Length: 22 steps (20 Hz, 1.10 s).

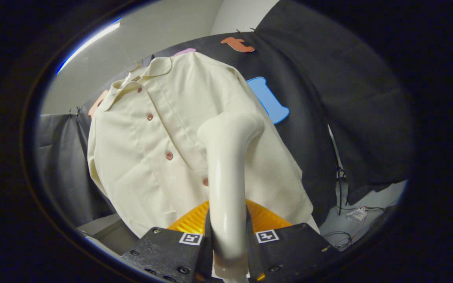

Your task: Iron the clothes twice with a garment steamer, once on the left side and once on the right side.

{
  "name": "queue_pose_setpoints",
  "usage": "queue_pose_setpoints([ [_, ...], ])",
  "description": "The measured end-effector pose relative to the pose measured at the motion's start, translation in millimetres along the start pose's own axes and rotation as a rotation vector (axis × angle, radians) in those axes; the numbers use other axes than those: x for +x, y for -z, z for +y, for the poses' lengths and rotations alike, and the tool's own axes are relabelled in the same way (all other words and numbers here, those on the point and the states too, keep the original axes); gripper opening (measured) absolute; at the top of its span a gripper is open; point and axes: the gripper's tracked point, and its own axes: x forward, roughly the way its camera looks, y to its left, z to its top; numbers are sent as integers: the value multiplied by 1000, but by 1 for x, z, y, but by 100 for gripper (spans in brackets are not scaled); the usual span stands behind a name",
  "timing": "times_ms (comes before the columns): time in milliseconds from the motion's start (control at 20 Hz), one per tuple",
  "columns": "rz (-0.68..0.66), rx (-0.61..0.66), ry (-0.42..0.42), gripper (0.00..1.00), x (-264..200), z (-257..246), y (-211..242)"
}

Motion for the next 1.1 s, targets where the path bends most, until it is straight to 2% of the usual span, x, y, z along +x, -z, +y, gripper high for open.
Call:
queue_pose_setpoints([
  [450, 69, 60, 45, 35, -17, -29, 56],
  [1100, 166, 129, 154, 34, -56, -56, 120],
])
